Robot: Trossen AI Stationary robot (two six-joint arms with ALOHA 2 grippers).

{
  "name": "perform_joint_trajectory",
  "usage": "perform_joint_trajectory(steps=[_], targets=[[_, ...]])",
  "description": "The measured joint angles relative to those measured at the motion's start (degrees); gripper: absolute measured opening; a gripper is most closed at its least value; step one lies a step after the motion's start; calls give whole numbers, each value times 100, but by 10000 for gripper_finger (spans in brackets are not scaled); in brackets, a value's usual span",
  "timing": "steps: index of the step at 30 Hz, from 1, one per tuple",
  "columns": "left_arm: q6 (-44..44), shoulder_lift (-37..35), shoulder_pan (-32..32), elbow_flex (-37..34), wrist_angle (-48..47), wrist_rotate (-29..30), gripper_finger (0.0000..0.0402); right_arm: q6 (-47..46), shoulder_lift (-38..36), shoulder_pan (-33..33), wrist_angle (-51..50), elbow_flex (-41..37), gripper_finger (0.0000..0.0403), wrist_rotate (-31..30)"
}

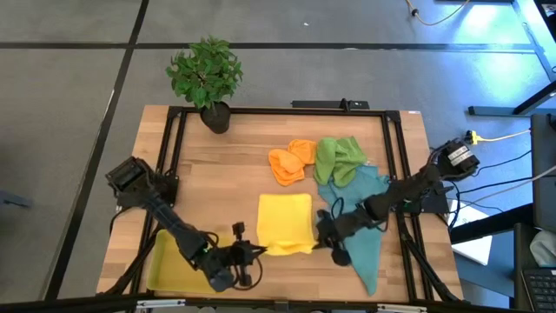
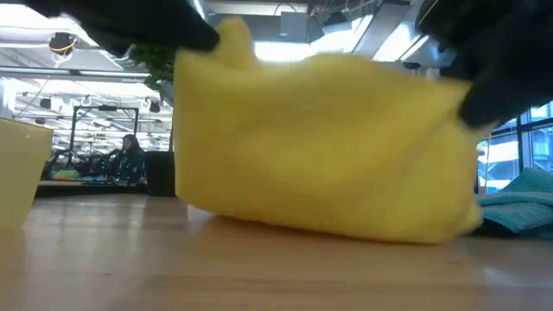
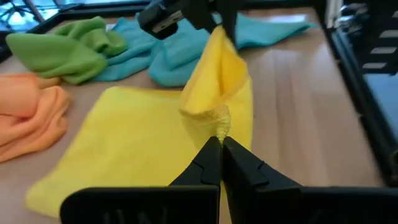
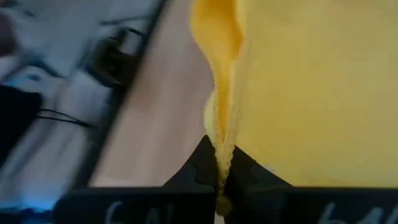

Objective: Fold microfiber towels
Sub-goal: Fold the yellow microfiber cloth

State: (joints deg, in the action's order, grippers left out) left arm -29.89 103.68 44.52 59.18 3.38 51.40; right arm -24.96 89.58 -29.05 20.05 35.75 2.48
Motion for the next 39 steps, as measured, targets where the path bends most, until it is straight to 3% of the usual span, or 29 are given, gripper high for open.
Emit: perform_joint_trajectory(steps=[4,8,13,20,29,39], targets=[[211,0,99,0,-61,356,0,276,0,-169,320,0,0,-129],[176,-35,-122,0,-599,515,0,505,0,231,-116,0,0,-635],[-548,-76,-655,-9,-1758,156,0,726,0,873,-297,-39,0,-645],[-559,-76,-1374,-11,-2353,-233,0,749,0,1409,-996,-44,0,-836],[-420,-76,-1920,-418,-1977,-950,0,860,24,1637,-1038,-44,0,-962],[-568,-76,-2018,-709,-1737,-823,0,675,682,1740,-943,-40,18,-1051]])
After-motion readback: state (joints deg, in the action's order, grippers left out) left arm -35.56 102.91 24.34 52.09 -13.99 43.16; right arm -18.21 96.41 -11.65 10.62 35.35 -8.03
